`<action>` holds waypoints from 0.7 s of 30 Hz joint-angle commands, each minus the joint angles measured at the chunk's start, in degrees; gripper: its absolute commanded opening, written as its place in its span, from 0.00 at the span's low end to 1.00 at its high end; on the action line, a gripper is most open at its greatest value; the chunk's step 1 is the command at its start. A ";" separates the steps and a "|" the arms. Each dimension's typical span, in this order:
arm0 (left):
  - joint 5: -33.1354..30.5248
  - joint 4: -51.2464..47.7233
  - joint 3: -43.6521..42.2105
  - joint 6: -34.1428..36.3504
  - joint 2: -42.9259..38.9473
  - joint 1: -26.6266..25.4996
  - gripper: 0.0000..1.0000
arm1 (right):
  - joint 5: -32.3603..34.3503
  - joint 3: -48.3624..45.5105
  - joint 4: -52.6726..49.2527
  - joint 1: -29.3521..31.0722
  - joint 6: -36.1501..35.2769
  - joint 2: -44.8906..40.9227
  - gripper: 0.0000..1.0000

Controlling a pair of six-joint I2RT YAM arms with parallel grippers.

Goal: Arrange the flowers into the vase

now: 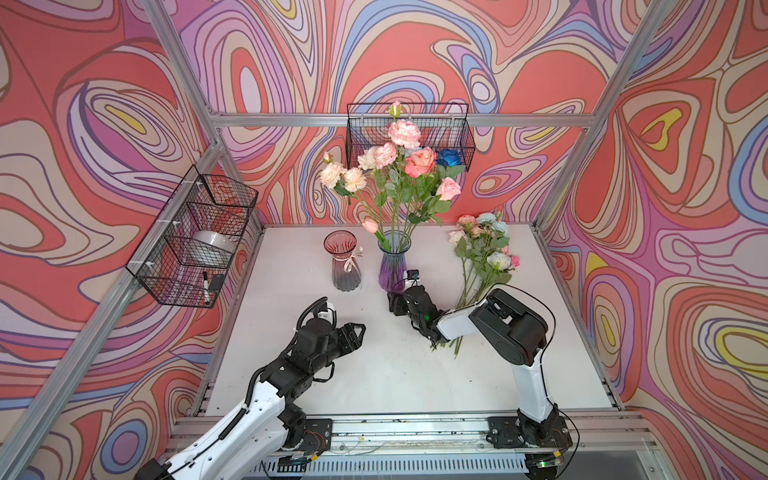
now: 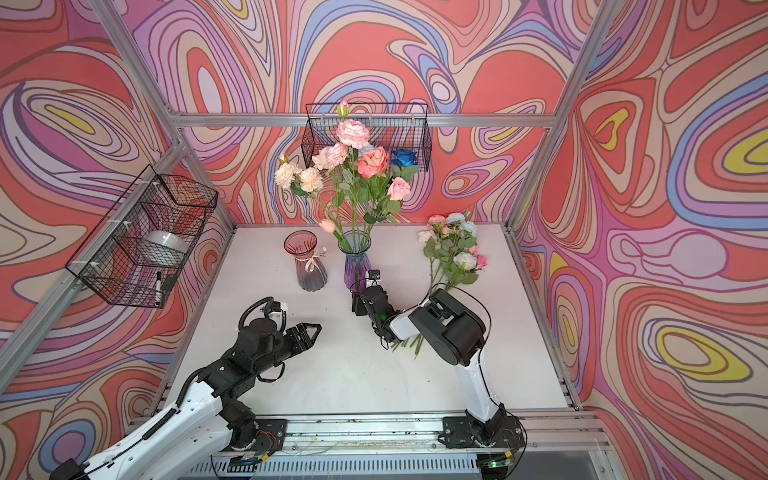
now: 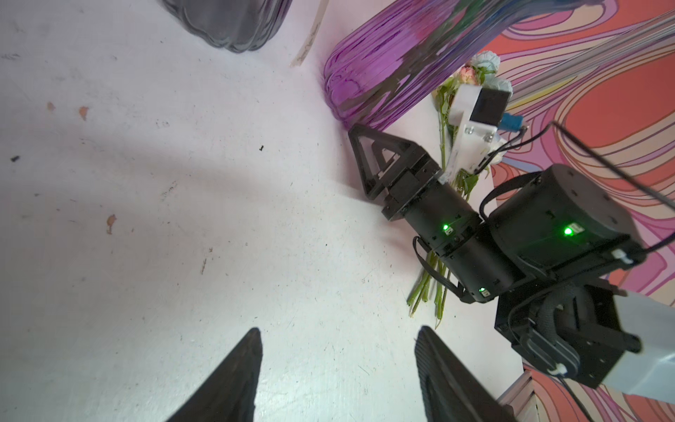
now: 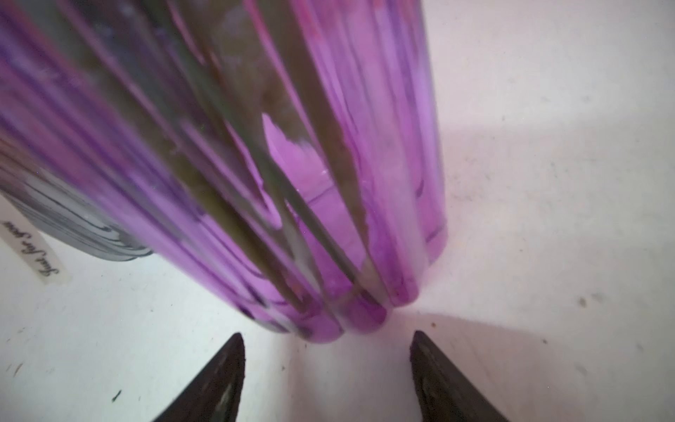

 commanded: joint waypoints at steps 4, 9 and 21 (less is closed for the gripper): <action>-2.06 -3.96 6.69 2.95 1.57 2.45 0.69 | -1.55 -6.83 -4.05 2.03 1.44 -5.34 0.74; 3.27 -3.23 13.97 4.24 4.91 11.97 0.69 | -0.23 -12.28 -4.12 5.50 2.42 -12.20 0.73; 7.70 3.71 32.42 7.56 27.12 25.69 0.72 | 1.49 -22.05 -9.13 9.99 6.48 -31.85 0.72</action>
